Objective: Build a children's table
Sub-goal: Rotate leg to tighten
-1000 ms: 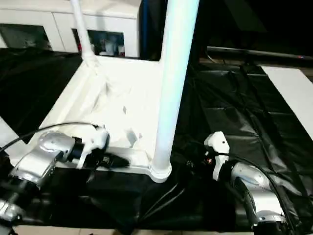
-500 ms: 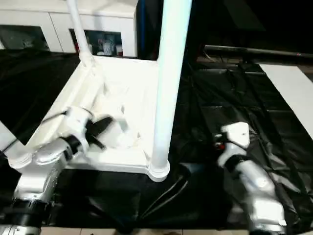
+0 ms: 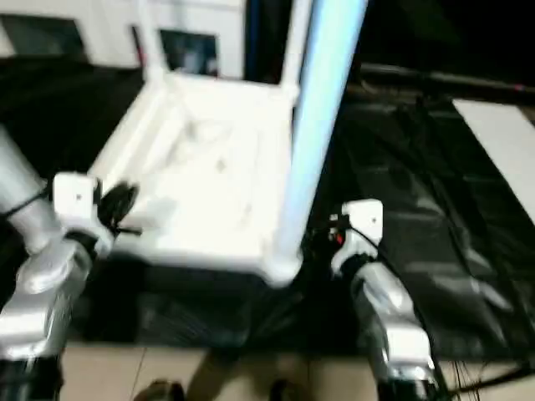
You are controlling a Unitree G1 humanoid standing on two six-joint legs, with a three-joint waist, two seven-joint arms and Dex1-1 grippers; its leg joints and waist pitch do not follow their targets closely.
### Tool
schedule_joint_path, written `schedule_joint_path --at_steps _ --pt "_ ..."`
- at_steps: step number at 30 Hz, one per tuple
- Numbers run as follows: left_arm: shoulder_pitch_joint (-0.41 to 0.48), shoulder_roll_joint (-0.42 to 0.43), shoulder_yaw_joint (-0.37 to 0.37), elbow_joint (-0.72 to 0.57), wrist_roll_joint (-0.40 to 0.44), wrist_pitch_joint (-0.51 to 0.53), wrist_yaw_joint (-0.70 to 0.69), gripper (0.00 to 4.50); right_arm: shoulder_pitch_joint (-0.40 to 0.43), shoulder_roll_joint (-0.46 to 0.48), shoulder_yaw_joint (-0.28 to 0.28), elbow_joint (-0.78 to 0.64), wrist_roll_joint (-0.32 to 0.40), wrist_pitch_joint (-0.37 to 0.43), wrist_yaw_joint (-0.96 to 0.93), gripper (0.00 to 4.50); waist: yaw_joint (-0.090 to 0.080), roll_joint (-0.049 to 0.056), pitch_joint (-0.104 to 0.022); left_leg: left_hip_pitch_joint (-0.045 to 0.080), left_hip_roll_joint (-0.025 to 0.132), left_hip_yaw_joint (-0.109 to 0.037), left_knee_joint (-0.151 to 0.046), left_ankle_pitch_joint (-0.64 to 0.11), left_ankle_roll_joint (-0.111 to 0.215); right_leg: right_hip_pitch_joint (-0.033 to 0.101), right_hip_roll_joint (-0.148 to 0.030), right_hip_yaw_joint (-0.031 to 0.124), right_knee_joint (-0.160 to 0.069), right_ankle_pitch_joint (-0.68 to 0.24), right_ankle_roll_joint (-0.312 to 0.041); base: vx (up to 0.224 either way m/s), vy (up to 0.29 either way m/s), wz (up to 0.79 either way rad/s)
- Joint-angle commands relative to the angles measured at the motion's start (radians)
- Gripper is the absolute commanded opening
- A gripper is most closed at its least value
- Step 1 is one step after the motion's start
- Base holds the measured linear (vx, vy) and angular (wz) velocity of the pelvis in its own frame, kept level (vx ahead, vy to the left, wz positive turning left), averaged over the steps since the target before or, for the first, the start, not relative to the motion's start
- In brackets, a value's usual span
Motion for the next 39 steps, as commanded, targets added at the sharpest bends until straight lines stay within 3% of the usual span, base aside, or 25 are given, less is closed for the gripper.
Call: schedule_joint_path --at_steps 1,2,3,4,5,6,7,8,9,10,12,13,14,18,20,22,23,25,26,28,29,30,33,35,39 --pt "0.013 -0.004 -0.034 -0.048 -0.012 0.016 -0.029 0.87 -0.01 -0.009 -0.027 0.012 -0.04 -0.003 -0.054 3.72 0.105 0.05 -0.022 -0.076 0.017 0.111 -0.255 -1.065 -0.137 0.131 0.074 -0.073 0.171 -0.347 -0.044 -0.366 0.004 0.07" --pt "0.012 -0.002 -0.035 -0.048 -0.015 0.02 -0.032 0.87 -0.012 -0.007 -0.029 0.014 -0.044 -0.001 -0.063 3.72 0.131 -0.001 -0.073 -0.063 0.039 0.16 -0.136 -0.638 -0.171 0.181 0.013 0.096 0.2 -0.802 0.025 -0.257 -0.017 0.17" --pt "0.012 -0.002 -0.035 -0.048 -0.015 0.021 -0.033 0.87 -0.013 -0.007 -0.03 0.015 -0.045 0.0 -0.067 3.72 0.131 -0.001 -0.073 -0.063 0.039 0.16 -0.136 -0.638 -0.171 0.181 0.013 0.096 0.2 -0.802 0.025 -0.028 -0.197 0.23" --pt "0.021 0.001 -0.034 -0.062 -0.038 0.032 -0.052 1.15 -0.005 -0.006 -0.037 0.013 -0.056 0.003 -0.096 3.72 0.109 -0.007 -0.024 0.033 -0.057 -0.045 0.199 -0.142 -0.001 0.043 -0.102 0.275 -0.182 -1.339 0.064 0.065 -0.131 0.17" --pt "0.033 0.01 -0.037 -0.077 -0.063 0.023 -0.088 1.2 0.017 -0.008 -0.059 0.007 -0.075 0.007 -0.144 3.72 0.105 -0.044 -0.003 -0.02 -0.086 -0.066 0.197 -0.134 0.003 0.087 -0.055 0.288 -0.168 -1.21 0.07 0.021 -0.104 0.25" --pt "0.036 0.013 -0.035 -0.082 -0.078 0.017 -0.102 1.2 0.028 -0.008 -0.073 0.003 -0.08 0.009 -0.167 3.72 0.138 -0.015 -0.011 0.028 -0.088 -0.091 0.135 -0.132 -0.021 0.109 -0.03 0.291 -0.133 -0.947 0.034 -0.077 0.023 0.43" --pt "0.037 0.014 -0.033 -0.086 -0.092 0.011 -0.113 1.26 0.038 -0.007 -0.087 -0.001 -0.083 0.012 -0.186 3.72 0.139 -0.001 -0.022 0.091 -0.067 -0.085 0.095 -0.181 -0.036 0.086 -0.025 0.291 -0.124 -0.825 0.012 -0.077 0.023 0.43" --pt "0.039 0.019 -0.031 -0.087 -0.088 0.006 -0.112 1.41 0.051 -0.007 -0.093 -0.009 -0.073 0.014 -0.18 3.72 0.141 0.015 -0.052 0.175 -0.022 -0.071 0.01 -0.226 -0.052 0.076 0.034 0.255 -0.077 -0.453 -0.052 -0.128 -0.003 0.68" --pt "0.04 0.022 -0.031 -0.088 -0.086 0.002 -0.112 1.57 0.059 -0.007 -0.098 -0.013 -0.067 0.015 -0.176 3.72 0.111 0.003 -0.045 0.167 -0.011 -0.078 -0.019 -0.236 -0.027 0.087 0.052 0.231 -0.055 -0.272 -0.07 -0.126 0.036 0.48" --pt "0.047 0.03 -0.02 -0.099 -0.087 0.01 -0.101 1.65 0.093 -0.012 -0.099 -0.037 -0.044 0.016 -0.141 3.72 0.102 0.024 -0.082 0.161 0.012 -0.071 -0.04 -0.035 0.047 0.106 0.024 0.201 -0.025 0.217 -0.08 -0.126 0.036 0.48" --pt "0.055 0.03 -0.007 -0.114 -0.104 0.03 -0.098 1.74 0.119 -0.022 -0.088 -0.054 -0.036 0.014 -0.109 3.72 0.096 0.028 -0.077 0.117 0.006 -0.062 -0.043 0.037 0.047 0.126 0.015 0.189 -0.026 0.403 -0.071 -0.009 0.102 0.1" --pt "0.055 0.03 -0.007 -0.115 -0.105 0.031 -0.099 1.88 0.12 -0.022 -0.088 -0.055 -0.036 0.014 -0.107 3.72 0.094 0.033 -0.08 0.114 0.001 -0.06 -0.044 0.025 0.031 0.129 0.01 0.187 -0.029 0.42 -0.068 0.009 0.111 0.03" --pt "0.071 0.044 0.001 -0.131 -0.117 0.02 -0.118 1.88 0.147 -0.041 -0.082 -0.068 -0.041 -0.002 -0.077 3.72 0.086 0.025 -0.079 0.108 -0.007 -0.059 -0.05 -0.018 0.0 0.134 0.009 0.185 -0.036 0.422 -0.057 -0.01 0.093 0.01" --pt "0.067 0.062 0.061 -0.124 -0.127 0.006 -0.09 2.17 0.189 -0.098 -0.089 -0.088 -0.022 -0.032 0.013 3.72 0.052 0.017 -0.065 0.11 -0.014 -0.06 -0.079 -0.188 -0.052 0.137 0.001 0.177 -0.075 0.226 -0.045 -0.04 0.071 -0.01" --pt "0.053 0.078 0.103 -0.103 -0.133 0.003 -0.07 2.4 0.206 -0.135 -0.112 -0.096 -0.021 -0.042 0.036 3.72 0.036 0.014 -0.059 0.108 -0.021 -0.059 -0.085 -0.22 -0.049 0.138 -0.006 0.18 -0.093 0.125 -0.056 -0.066 0.059 0.02" --pt "0.039 0.104 0.135 -0.083 -0.145 0.026 -0.058 2.49 0.214 -0.171 -0.179 -0.117 0.045 -0.054 0.082 3.72 0.028 0.019 -0.06 0.103 -0.021 -0.062 -0.092 -0.222 -0.045 0.143 -0.012 0.178 -0.098 0.078 -0.071 -0.052 0.034 -0.05" --pt "0.03 0.12 0.144 -0.068 -0.167 0.041 -0.077 2.53 0.221 -0.198 -0.205 -0.134 0.091 -0.046 0.14 3.72 0.028 0.027 -0.06 0.109 -0.02 -0.061 -0.095 -0.242 -0.044 0.134 -0.01 0.175 -0.103 0.045 -0.079 -0.053 0.035 -0.08" --pt "0.025 0.137 0.143 -0.056 -0.187 0.062 -0.108 2.57 0.236 -0.23 -0.215 -0.162 0.148 -0.018 0.224 3.72 0.023 0.022 -0.058 0.112 -0.02 -0.058 -0.099 -0.277 -0.039 0.134 -0.013 0.17 -0.111 -0.01 -0.094 -0.026 0.017 -0.03" --pt "0.018 0.155 0.141 -0.037 -0.209 0.072 -0.152 2.68 0.259 -0.274 -0.2 -0.202 0.215 0.031 0.345 3.72 0.021 0.034 -0.058 0.107 -0.018 -0.061 -0.105 -0.273 -0.027 0.141 -0.02 0.164 -0.113 -0.033 -0.104 0.0 0.0 0.0" --pt "0.014 0.172 0.135 -0.022 -0.231 0.082 -0.192 2.94 0.282 -0.317 -0.181 -0.24 0.28 0.078 0.46 3.99 0.019 0.023 -0.054 0.11 -0.019 -0.055 -0.102 -0.295 -0.005 0.135 -0.021 0.169 -0.124 -0.069 -0.119 0.0 0.0 0.0" --pt "0.008 0.182 0.132 -0.005 -0.223 0.079 -0.191 3.01 0.281 -0.335 -0.16 -0.25 0.293 0.092 0.503 4.06 0.015 0.031 -0.053 0.108 -0.018 -0.056 -0.104 -0.308 -0.002 0.134 -0.023 0.169 -0.128 -0.099 -0.133 0.0 0.0 0.0" --pt "-0.004 0.195 0.119 0.017 -0.194 0.065 -0.181 3.01 0.247 -0.337 -0.126 -0.245 0.295 0.103 0.527 4.06 0.012 0.022 -0.055 0.106 -0.017 -0.055 -0.102 -0.293 0.001 0.134 -0.026 0.17 -0.128 -0.103 -0.146 0.0 0.0 0.0" --pt "-0.009 0.2 0.111 0.023 -0.182 0.058 -0.181 3.38 0.227 -0.336 -0.109 -0.24 0.3 0.108 0.536 4.48 0.006 0.024 -0.058 0.099 -0.016 -0.056 -0.101 -0.236 0.008 0.137 -0.029 0.166 -0.124 -0.087 -0.171 0.0 0.0 0.0" --pt "-0.069 0.206 0.096 0.082 -0.126 0.024 -0.128 3.54 0.097 -0.285 -0.015 -0.155 0.213 0.059 0.498 4.5 -0.003 0.008 -0.059 0.099 -0.023 -0.05 -0.097 -0.213 0.015 0.131 -0.027 0.163 -0.124 -0.098 -0.188 0.0 0.0 0.0" --pt "-0.11 0.215 0.074 0.14 -0.115 0.007 -0.12 3.54 -0.011 -0.193 0.06 -0.08 0.204 0.063 0.505 4.5 -0.01 0.013 -0.063 0.098 -0.022 -0.05 -0.097 -0.196 0.008 0.131 -0.027 0.162 -0.115 -0.063 -0.203 0.0 0.0 0.0"
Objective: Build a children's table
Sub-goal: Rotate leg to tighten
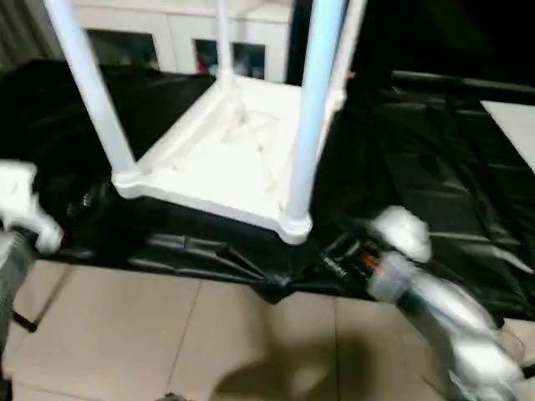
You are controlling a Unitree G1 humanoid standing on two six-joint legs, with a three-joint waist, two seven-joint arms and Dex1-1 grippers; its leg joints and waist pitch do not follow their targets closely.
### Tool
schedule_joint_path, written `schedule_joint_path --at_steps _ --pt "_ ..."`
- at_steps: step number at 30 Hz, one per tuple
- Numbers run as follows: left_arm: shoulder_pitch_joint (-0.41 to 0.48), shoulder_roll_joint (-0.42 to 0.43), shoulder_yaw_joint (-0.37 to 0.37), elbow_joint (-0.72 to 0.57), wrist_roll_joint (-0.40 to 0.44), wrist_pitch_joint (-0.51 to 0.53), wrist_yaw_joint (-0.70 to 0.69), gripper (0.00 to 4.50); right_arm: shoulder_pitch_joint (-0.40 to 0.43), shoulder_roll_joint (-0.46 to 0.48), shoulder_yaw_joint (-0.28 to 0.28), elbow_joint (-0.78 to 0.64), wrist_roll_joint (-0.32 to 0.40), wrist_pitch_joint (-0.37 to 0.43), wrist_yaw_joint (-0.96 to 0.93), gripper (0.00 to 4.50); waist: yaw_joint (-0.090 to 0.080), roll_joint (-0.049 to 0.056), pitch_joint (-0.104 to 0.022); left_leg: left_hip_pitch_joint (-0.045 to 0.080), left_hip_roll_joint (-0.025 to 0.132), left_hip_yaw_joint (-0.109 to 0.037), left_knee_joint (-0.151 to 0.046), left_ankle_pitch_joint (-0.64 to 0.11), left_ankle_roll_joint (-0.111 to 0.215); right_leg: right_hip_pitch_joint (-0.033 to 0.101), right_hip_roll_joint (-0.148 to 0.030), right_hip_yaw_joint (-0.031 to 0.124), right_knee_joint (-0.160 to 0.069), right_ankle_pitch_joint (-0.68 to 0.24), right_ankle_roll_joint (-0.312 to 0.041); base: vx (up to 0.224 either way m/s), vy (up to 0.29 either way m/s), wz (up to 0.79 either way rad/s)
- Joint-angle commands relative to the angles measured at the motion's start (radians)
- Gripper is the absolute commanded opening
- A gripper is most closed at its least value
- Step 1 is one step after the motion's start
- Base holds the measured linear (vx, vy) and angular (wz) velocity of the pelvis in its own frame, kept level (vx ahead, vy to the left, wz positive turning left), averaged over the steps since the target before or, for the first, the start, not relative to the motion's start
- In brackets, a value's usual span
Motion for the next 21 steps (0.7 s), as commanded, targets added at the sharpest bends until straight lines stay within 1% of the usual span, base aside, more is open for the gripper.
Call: schedule_joint_path --at_steps 1,2,3,4,5,6,7,8,9,10,11,12,13,14,15,16,17,18,19,21 --pt "-0.013 0.008 -0.014 0.031 0.018 -0.009 0.008 3.54 -0.017 0.018 0.039 0.028 -0.009 0.001 0.002 4.5 0.003 0.003 -0.05 0.016 0.049 -0.026 -0.086 -0.14 0.018 0.015 -0.096 0.03 -0.082 0.011 -0.219 0.0 0.0 0.0" --pt "-0.037 0.011 -0.014 0.07 0.014 -0.011 0.012 3.54 -0.057 0.061 0.068 0.07 0.001 0.015 0.021 4.5 0.006 0.005 -0.054 0.021 0.052 -0.025 -0.082 -0.122 0.02 0.013 -0.094 0.031 -0.078 0.065 -0.223 0.0 0.0 0.0" --pt "-0.046 0.011 -0.011 0.085 0.01 -0.01 0.016 3.54 -0.071 0.078 0.08 0.09 -0.001 0.02 0.022 4.5 0.006 0.007 -0.058 0.019 0.05 -0.024 -0.08 -0.09 0.026 0.016 -0.093 0.03 -0.072 0.132 -0.23 0.0 0.0 0.0" --pt "-0.053 0.012 -0.009 0.097 0.008 -0.01 0.018 3.54 -0.081 0.086 0.088 0.103 -0.002 0.023 0.023 4.5 0.008 0.007 -0.06 0.02 0.05 -0.024 -0.078 -0.072 0.029 0.017 -0.093 0.028 -0.068 0.169 -0.234 0.0 0.0 0.0" --pt "-0.071 0.008 -0.001 0.121 -0.009 -0.012 0.006 3.54 -0.094 0.11 0.125 0.125 -0.006 0.023 0.052 4.5 0.013 0.005 -0.062 0.021 0.049 -0.022 -0.075 -0.049 0.038 0.018 -0.092 0.027 -0.065 0.224 -0.238 0.0 0.0 0.0" --pt "-0.079 0.006 0.001 0.131 -0.017 -0.012 -0.004 3.54 -0.098 0.125 0.139 0.136 -0.013 0.016 0.054 4.5 0.018 0.008 -0.065 0.023 0.052 -0.022 -0.073 -0.032 0.047 0.018 -0.094 0.026 -0.06 0.267 -0.243 0.0 0.0 0.0" --pt "-0.086 0.005 0.002 0.14 -0.022 -0.014 -0.011 3.54 -0.103 0.135 0.15 0.146 -0.018 0.01 0.054 4.5 0.022 0.006 -0.065 0.022 0.054 -0.021 -0.074 -0.018 0.049 0.019 -0.095 0.024 -0.057 0.3 -0.245 0.0 0.0 0.0" --pt "-0.103 0.003 0.007 0.16 -0.037 -0.016 -0.031 3.54 -0.113 0.157 0.157 0.165 -0.024 -0.006 0.044 4.5 0.024 0.006 -0.064 0.021 0.054 -0.021 -0.074 -0.023 0.048 0.018 -0.095 0.023 -0.056 0.304 -0.247 0.0 0.0 0.0" --pt "-0.116 0.003 0.009 0.175 -0.046 -0.021 -0.048 3.54 -0.124 0.177 0.153 0.189 -0.045 -0.038 0.011 4.5 0.027 0.009 -0.064 0.023 0.053 -0.019 -0.076 -0.04 0.04 0.013 -0.098 0.023 -0.059 0.283 -0.249 0.0 0.0 0.0" --pt "-0.128 0.008 0.003 0.189 -0.047 -0.032 -0.073 3.54 -0.138 0.198 0.142 0.219 -0.069 -0.078 -0.033 4.5 0.027 0.009 -0.066 0.024 0.053 -0.019 -0.075 -0.046 0.035 0.014 -0.097 0.023 -0.057 0.278 -0.25 0.0 0.0 0.0" --pt "-0.139 0.013 -0.005 0.205 -0.047 -0.045 -0.092 3.54 -0.153 0.216 0.133 0.251 -0.09 -0.116 -0.07 4.5 0.031 0.009 -0.067 0.026 0.056 -0.019 -0.075 -0.04 0.026 0.012 -0.099 0.023 -0.056 0.282 -0.249 0.0 0.0 0.0" --pt "-0.154 0.016 -0.017 0.219 -0.047 -0.05 -0.114 3.54 -0.174 0.236 0.104 0.289 -0.103 -0.146 -0.133 4.5 0.032 0.01 -0.067 0.025 0.055 -0.018 -0.075 -0.034 0.02 0.012 -0.099 0.022 -0.054 0.291 -0.247 0.0 0.0 0.0" --pt "-0.171 0.017 -0.03 0.231 -0.055 -0.056 -0.143 3.54 -0.191 0.254 0.072 0.32 -0.104 -0.167 -0.186 4.5 0.034 0.009 -0.067 0.026 0.054 -0.016 -0.075 -0.033 0.015 0.008 -0.099 0.021 -0.054 0.29 -0.245 0.0 0.0 0.0" --pt "-0.199 0.016 -0.05 0.245 -0.066 -0.048 -0.182 3.54 -0.209 0.275 0.023 0.347 -0.094 -0.185 -0.256 4.5 0.035 0.011 -0.068 0.027 0.053 -0.013 -0.076 -0.044 0.007 0.005 -0.101 0.022 -0.054 0.276 -0.246 0.0 0.0 0.0" --pt "-0.209 0.018 -0.061 0.252 -0.065 -0.047 -0.194 3.54 -0.21 0.278 0.008 0.348 -0.089 -0.188 -0.277 4.5 0.036 0.011 -0.065 0.028 0.053 -0.012 -0.079 -0.06 0.001 0.003 -0.1 0.021 -0.057 0.251 -0.243 0.0 0.0 0.0" --pt "-0.216 0.02 -0.073 0.26 -0.062 -0.046 -0.206 3.54 -0.207 0.279 -0.002 0.345 -0.08 -0.186 -0.281 4.5 0.042 0.011 -0.066 0.036 0.055 -0.007 -0.082 -0.096 -0.008 0.0 -0.1 0.018 -0.061 0.213 -0.238 0.0 0.0 0.0" --pt "-0.222 0.024 -0.089 0.266 -0.06 -0.028 -0.221 3.54 -0.199 0.275 -0.007 0.335 -0.076 -0.188 -0.278 4.5 0.045 0.01 -0.064 0.031 0.056 -0.005 -0.086 -0.107 -0.009 0.005 -0.102 0.017 -0.061 0.2 -0.229 0.0 0.0 0.0" --pt "-0.224 0.024 -0.093 0.268 -0.059 -0.023 -0.225 3.54 -0.197 0.273 -0.008 0.333 -0.075 -0.188 -0.276 4.5 0.048 0.01 -0.065 0.028 0.056 -0.005 -0.087 -0.107 -0.009 0.007 -0.103 0.017 -0.061 0.199 -0.216 0.0 0.0 0.0" --pt "-0.227 0.026 -0.101 0.273 -0.054 -0.02 -0.229 3.54 -0.192 0.269 -0.011 0.329 -0.083 -0.196 -0.284 4.5 0.047 0.011 -0.064 0.026 0.057 -0.006 -0.088 -0.106 -0.009 0.008 -0.104 0.016 -0.06 0.2 -0.213 0.0 0.0 0.0" --pt "-0.243 0.027 -0.112 0.308 -0.022 -0.018 -0.193 3.54 -0.18 0.26 -0.031 0.324 -0.082 -0.203 -0.301 4.5 0.048 0.01 -0.065 0.025 0.055 -0.005 -0.088 -0.106 -0.009 0.008 -0.104 0.014 -0.062 0.202 -0.203 0.0 0.0 0.0"
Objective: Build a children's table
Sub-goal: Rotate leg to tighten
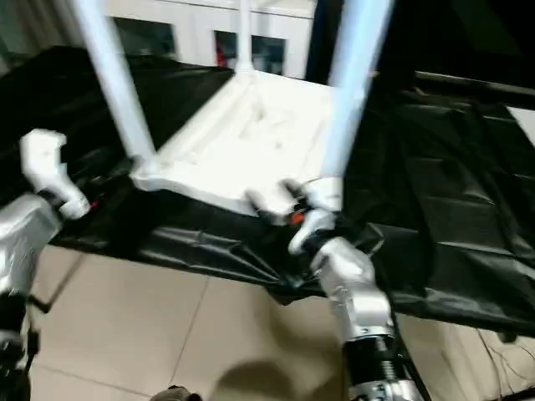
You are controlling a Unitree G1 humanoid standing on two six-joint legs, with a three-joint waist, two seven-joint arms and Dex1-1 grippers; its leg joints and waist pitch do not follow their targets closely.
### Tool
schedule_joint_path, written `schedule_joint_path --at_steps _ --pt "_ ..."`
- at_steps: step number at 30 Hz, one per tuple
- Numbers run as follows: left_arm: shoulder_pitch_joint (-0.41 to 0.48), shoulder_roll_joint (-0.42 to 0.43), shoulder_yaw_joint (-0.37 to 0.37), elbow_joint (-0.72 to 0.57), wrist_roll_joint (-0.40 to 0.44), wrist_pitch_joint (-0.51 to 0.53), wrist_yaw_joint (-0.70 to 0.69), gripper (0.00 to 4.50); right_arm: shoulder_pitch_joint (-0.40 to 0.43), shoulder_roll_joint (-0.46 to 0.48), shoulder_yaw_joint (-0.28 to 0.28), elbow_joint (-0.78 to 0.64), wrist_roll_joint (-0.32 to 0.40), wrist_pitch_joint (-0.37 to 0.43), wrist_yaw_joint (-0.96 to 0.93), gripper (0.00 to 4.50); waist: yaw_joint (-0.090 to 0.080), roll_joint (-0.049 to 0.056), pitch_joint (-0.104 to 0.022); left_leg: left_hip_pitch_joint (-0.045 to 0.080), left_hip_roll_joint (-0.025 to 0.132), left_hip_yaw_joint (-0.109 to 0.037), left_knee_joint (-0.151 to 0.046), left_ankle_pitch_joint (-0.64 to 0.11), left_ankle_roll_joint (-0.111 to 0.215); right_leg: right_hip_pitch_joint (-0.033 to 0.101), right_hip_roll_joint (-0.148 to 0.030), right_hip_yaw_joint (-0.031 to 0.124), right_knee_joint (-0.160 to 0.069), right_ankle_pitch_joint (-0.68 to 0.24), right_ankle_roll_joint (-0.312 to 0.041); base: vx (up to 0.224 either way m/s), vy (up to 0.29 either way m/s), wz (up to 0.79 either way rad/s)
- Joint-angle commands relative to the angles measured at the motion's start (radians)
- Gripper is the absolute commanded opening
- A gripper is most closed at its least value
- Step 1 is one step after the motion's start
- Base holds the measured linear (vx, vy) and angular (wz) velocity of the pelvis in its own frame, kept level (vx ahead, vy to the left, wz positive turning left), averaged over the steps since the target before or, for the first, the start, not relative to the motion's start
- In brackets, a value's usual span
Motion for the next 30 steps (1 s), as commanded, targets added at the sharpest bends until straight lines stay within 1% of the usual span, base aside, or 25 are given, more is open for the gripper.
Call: schedule_joint_path --at_steps 1,2,3,5,6,7,8,9,10,11,12,13,14,16,17,19,20,21,25,26,27,29,30 --pt "-0.023 0.01 -0.028 0.044 0.051 -0.003 0.04 3.54 0.012 -0.016 -0.041 -0.017 -0.002 -0.022 -0.031 4.5 -0.005 0.016 -0.066 0.043 0.056 -0.023 -0.078 -0.13 -0.016 0.023 -0.084 0.034 -0.064 0.196 -0.202 0.0 0.0 0.0" --pt "-0.029 0.013 -0.036 0.058 0.07 -0.014 0.053 3.54 0.015 -0.019 -0.048 -0.016 -0.004 -0.027 -0.038 4.5 -0.004 0.015 -0.066 0.042 0.056 -0.023 -0.077 -0.134 -0.014 0.023 -0.085 0.035 -0.066 0.191 -0.196 0.0 0.0 0.0" --pt "-0.04 0.013 -0.036 0.078 0.085 -0.019 0.073 3.54 0.017 -0.021 -0.055 -0.012 -0.004 -0.034 -0.037 4.5 -0.005 0.015 -0.066 0.04 0.056 -0.024 -0.079 -0.133 -0.013 0.025 -0.086 0.034 -0.066 0.187 -0.195 0.0 0.0 0.0" --pt "-0.056 0.009 -0.034 0.104 0.099 -0.029 0.097 3.54 0.021 -0.025 -0.058 -0.01 -0.005 -0.043 -0.031 4.5 -0.003 0.013 -0.067 0.039 0.056 -0.026 -0.078 -0.129 -0.011 0.026 -0.086 0.033 -0.065 0.195 -0.196 0.0 0.0 0.0" --pt "-0.079 -0.003 -0.037 0.136 0.098 -0.037 0.099 3.54 0.021 -0.036 -0.054 0.011 -0.031 -0.077 -0.036 4.5 -0.003 0.008 -0.066 0.038 0.056 -0.025 -0.078 -0.126 -0.008 0.026 -0.085 0.032 -0.066 0.196 -0.198 0.0 0.0 0.0" --pt "-0.079 -0.003 -0.037 0.136 0.098 -0.037 0.099 3.54 0.021 -0.036 -0.054 0.011 -0.031 -0.077 -0.036 4.5 -0.001 0.011 -0.066 0.039 0.055 -0.024 -0.077 -0.124 -0.008 0.023 -0.087 0.033 -0.066 0.189 -0.203 0.0 0.0 0.0" --pt "-0.086 -0.007 -0.041 0.146 0.1 -0.043 0.099 3.54 0.018 -0.038 -0.056 0.021 -0.04 -0.09 -0.042 4.5 -0.002 0.009 -0.066 0.036 0.055 -0.025 -0.076 -0.116 -0.005 0.026 -0.088 0.032 -0.065 0.196 -0.21 0.0 0.0 0.0" --pt "-0.098 -0.013 -0.05 0.166 0.103 -0.053 0.103 3.54 0.011 -0.039 -0.069 0.038 -0.038 -0.098 -0.052 4.5 -0.002 0.009 -0.066 0.035 0.055 -0.025 -0.077 -0.113 -0.003 0.027 -0.088 0.032 -0.064 0.199 -0.211 0.0 0.0 0.0" --pt "-0.109 -0.018 -0.059 0.185 0.106 -0.064 0.109 3.54 0.004 -0.04 -0.082 0.052 -0.034 -0.103 -0.062 4.5 -0.002 0.009 -0.067 0.037 0.054 -0.023 -0.075 -0.111 0.003 0.025 -0.087 0.033 -0.065 0.201 -0.215 0.0 0.0 0.0" --pt "-0.126 -0.033 -0.065 0.209 0.104 -0.078 0.112 3.54 -0.004 -0.046 -0.092 0.065 -0.032 -0.109 -0.07 4.5 0.0 0.01 -0.067 0.036 0.055 -0.023 -0.074 -0.109 0.008 0.027 -0.089 0.033 -0.065 0.204 -0.221 0.0 0.0 0.0" --pt "-0.127 -0.035 -0.065 0.21 0.103 -0.079 0.111 3.54 -0.004 -0.046 -0.093 0.066 -0.032 -0.109 -0.07 4.5 0.0 0.01 -0.067 0.036 0.055 -0.023 -0.074 -0.109 0.008 0.027 -0.089 0.033 -0.065 0.204 -0.221 0.0 0.0 0.0" --pt "-0.144 -0.057 -0.066 0.239 0.099 -0.088 0.111 3.54 -0.01 -0.055 -0.097 0.073 -0.032 -0.113 -0.07 4.5 0.0 0.009 -0.068 0.037 0.055 -0.023 -0.073 -0.099 0.013 0.026 -0.087 0.032 -0.062 0.22 -0.225 0.0 0.0 0.0" --pt "-0.155 -0.07 -0.067 0.257 0.099 -0.095 0.112 3.54 -0.014 -0.06 -0.1 0.078 -0.034 -0.117 -0.07 4.5 0.002 0.009 -0.069 0.037 0.054 -0.021 -0.07 -0.089 0.023 0.027 -0.088 0.032 -0.062 0.24 -0.232 0.0 0.0 0.0" --pt "-0.172 -0.083 -0.077 0.299 0.117 -0.119 0.124 3.54 -0.019 -0.067 -0.103 0.085 -0.036 -0.123 -0.068 4.5 0.002 0.009 -0.069 0.036 0.053 -0.021 -0.07 -0.092 0.029 0.027 -0.088 0.031 -0.064 0.239 -0.232 0.0 0.0 0.0" --pt "-0.187 -0.09 -0.077 0.335 0.127 -0.137 0.138 3.54 -0.019 -0.07 -0.102 0.085 -0.035 -0.124 -0.064 4.5 0.002 0.006 -0.068 0.034 0.054 -0.023 -0.071 -0.098 0.032 0.03 -0.09 0.031 -0.064 0.233 -0.231 0.0 0.0 0.0" --pt "-0.196 -0.095 -0.076 0.355 0.128 -0.146 0.147 3.54 -0.02 -0.07 -0.101 0.084 -0.035 -0.125 -0.06 4.5 0.0 0.006 -0.069 0.034 0.054 -0.024 -0.071 -0.101 0.037 0.031 -0.09 0.03 -0.064 0.228 -0.229 0.0 0.0 0.0" --pt "-0.212 -0.105 -0.074 0.386 0.125 -0.157 0.151 3.54 -0.014 -0.069 -0.094 0.076 -0.038 -0.124 -0.053 4.5 0.0 0.005 -0.069 0.034 0.054 -0.024 -0.072 -0.101 0.041 0.03 -0.091 0.029 -0.064 0.228 -0.231 0.0 0.0 0.0" --pt "-0.216 -0.108 -0.073 0.392 0.123 -0.16 0.15 3.54 -0.013 -0.068 -0.092 0.073 -0.039 -0.123 -0.05 4.5 0.0 0.003 -0.068 0.034 0.055 -0.024 -0.072 -0.105 0.044 0.03 -0.092 0.03 -0.065 0.221 -0.236 0.0 0.0 0.0" --pt "-0.253 -0.126 -0.083 0.464 0.135 -0.196 0.173 3.54 0.001 -0.059 -0.06 0.078 -0.057 -0.131 -0.039 4.5 0.001 0.002 -0.069 0.033 0.055 -0.023 -0.07 -0.092 0.056 0.031 -0.093 0.03 -0.065 0.226 -0.242 0.0 0.0 0.0" --pt "-0.255 -0.127 -0.084 0.467 0.137 -0.195 0.179 3.54 0.003 -0.058 -0.057 0.077 -0.058 -0.128 -0.039 4.5 0.001 0.002 -0.069 0.034 0.056 -0.024 -0.07 -0.091 0.061 0.031 -0.094 0.029 -0.064 0.234 -0.245 0.0 0.0 0.0" --pt "-0.259 -0.128 -0.081 0.475 0.139 -0.198 0.184 3.37 0.004 -0.057 -0.053 0.076 -0.062 -0.128 -0.039 4.5 0.001 0.007 -0.069 0.033 0.058 -0.024 -0.07 -0.093 0.064 0.03 -0.095 0.029 -0.063 0.235 -0.249 0.0 0.0 0.0" --pt "-0.269 -0.132 -0.068 0.489 0.138 -0.198 0.224 3.37 0.01 -0.054 -0.038 0.074 -0.075 -0.132 -0.04 4.5 -0.001 0.004 -0.069 0.033 0.056 -0.023 -0.069 -0.097 0.063 0.03 -0.091 0.029 -0.064 0.232 -0.249 0.0 0.0 0.0" --pt "-0.271 -0.134 -0.061 0.491 0.135 -0.197 0.239 3.27 0.013 -0.051 -0.034 0.071 -0.079 -0.132 -0.043 4.5 0.0 0.009 -0.069 0.033 0.057 -0.025 -0.07 -0.097 0.063 0.03 -0.094 0.029 -0.064 0.229 -0.25 0.0 0.0 0.0"
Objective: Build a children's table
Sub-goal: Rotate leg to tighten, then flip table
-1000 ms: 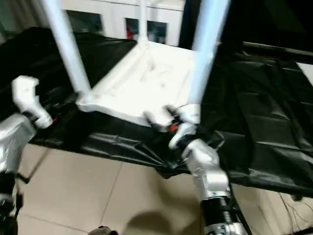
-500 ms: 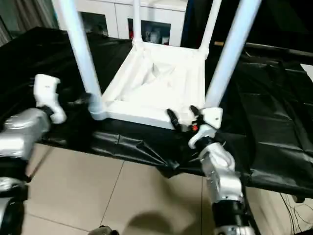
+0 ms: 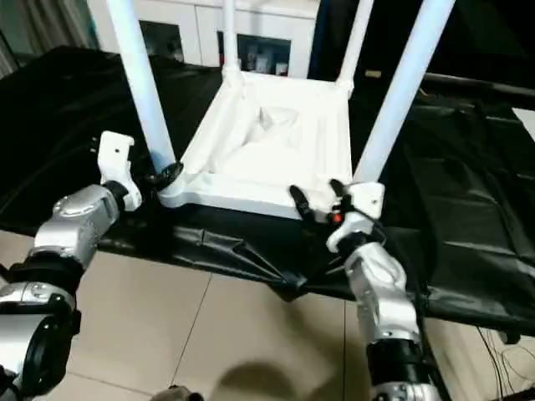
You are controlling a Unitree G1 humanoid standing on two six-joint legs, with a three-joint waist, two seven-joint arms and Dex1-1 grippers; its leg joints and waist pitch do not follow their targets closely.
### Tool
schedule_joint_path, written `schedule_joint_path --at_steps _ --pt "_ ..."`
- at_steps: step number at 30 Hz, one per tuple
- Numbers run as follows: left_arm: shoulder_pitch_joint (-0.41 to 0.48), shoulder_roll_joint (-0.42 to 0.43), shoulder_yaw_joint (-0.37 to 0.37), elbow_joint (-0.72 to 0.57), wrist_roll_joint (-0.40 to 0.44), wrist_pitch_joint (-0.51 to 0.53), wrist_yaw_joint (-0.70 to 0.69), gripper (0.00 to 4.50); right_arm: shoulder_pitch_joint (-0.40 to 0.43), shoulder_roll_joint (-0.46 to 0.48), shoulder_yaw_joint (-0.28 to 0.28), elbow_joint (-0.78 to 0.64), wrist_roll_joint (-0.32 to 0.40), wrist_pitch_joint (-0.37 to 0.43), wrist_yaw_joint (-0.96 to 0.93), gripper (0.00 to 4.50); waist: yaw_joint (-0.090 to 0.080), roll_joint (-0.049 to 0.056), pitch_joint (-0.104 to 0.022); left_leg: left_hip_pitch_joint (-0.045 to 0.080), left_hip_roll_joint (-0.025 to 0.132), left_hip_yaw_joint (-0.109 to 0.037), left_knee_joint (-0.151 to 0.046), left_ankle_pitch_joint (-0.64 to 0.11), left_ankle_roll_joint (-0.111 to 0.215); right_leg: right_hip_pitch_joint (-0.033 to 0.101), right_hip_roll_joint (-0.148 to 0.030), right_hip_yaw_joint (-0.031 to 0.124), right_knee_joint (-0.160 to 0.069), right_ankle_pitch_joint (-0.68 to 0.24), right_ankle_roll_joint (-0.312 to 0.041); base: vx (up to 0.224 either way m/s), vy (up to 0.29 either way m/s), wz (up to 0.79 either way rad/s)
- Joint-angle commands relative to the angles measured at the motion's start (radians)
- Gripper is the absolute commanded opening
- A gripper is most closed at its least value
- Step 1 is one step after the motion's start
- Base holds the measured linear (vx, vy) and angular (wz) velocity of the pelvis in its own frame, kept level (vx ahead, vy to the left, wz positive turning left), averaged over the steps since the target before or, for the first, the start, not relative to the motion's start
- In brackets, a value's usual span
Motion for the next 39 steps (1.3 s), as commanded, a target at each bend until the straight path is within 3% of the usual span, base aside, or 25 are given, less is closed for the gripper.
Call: schedule_joint_path --at_steps 1,15,27,32,37,38,39 --pt "-0.026 -0.004 0.016 0.016 0.004 0.0 0.038 3.14 0.015 0.004 0.009 -0.014 -0.012 -0.006 -0.004 4.5 -0.002 0.008 -0.069 0.035 0.06 -0.026 -0.068 -0.107 0.054 0.031 -0.09 0.032 -0.065 0.225 -0.252 0.0 0.0 0.0" --pt "-0.046 -0.048 0.066 0.097 -0.044 -0.041 0.077 2.24 0.069 0.033 0.063 -0.057 -0.017 0.001 0.037 4.5 -0.004 0.007 -0.065 0.036 0.062 -0.028 -0.075 -0.146 0.048 0.029 -0.092 0.034 -0.071 0.196 -0.256 0.0 0.0 0.0" --pt "-0.056 -0.154 0.216 0.066 -0.242 0.061 0.115 2.13 0.077 0.056 0.066 -0.052 -0.036 0.025 -0.022 4.5 -0.001 0.001 -0.061 0.036 0.06 -0.02 -0.073 -0.151 0.058 0.026 -0.094 0.035 -0.077 0.136 -0.266 0.0 0.0 0.0" --pt "-0.05 -0.22 0.254 0.014 -0.287 0.095 0.152 2.13 0.06 0.083 0.037 -0.052 0.013 0.089 -0.051 4.5 -0.001 0.002 -0.059 0.034 0.062 -0.017 -0.075 -0.159 0.069 0.025 -0.095 0.034 -0.081 0.104 -0.268 0.0 0.0 0.0" --pt "-0.037 -0.248 0.224 -0.023 -0.262 0.09 0.16 2.13 0.039 0.111 0.007 -0.052 0.045 0.105 -0.09 4.5 -0.002 0.002 -0.061 0.033 0.062 -0.017 -0.075 -0.136 0.073 0.024 -0.093 0.035 -0.08 0.128 -0.247 0.0 0.0 0.0" --pt "-0.029 -0.266 0.214 -0.05 -0.26 0.101 0.168 2.13 -0.006 0.152 -0.058 -0.017 0.118 0.116 -0.143 4.5 -0.003 0.003 -0.061 0.032 0.063 -0.018 -0.076 -0.134 0.074 0.024 -0.096 0.036 -0.078 0.14 -0.248 0.0 0.0 0.0" --pt "-0.027 -0.272 0.212 -0.062 -0.258 0.106 0.175 2.13 -0.029 0.172 -0.088 -0.002 0.159 0.124 -0.155 4.5 -0.004 0.003 -0.062 0.033 0.063 -0.018 -0.076 -0.132 0.077 0.023 -0.096 0.035 -0.078 0.138 -0.25 0.0 0.0 0.0"
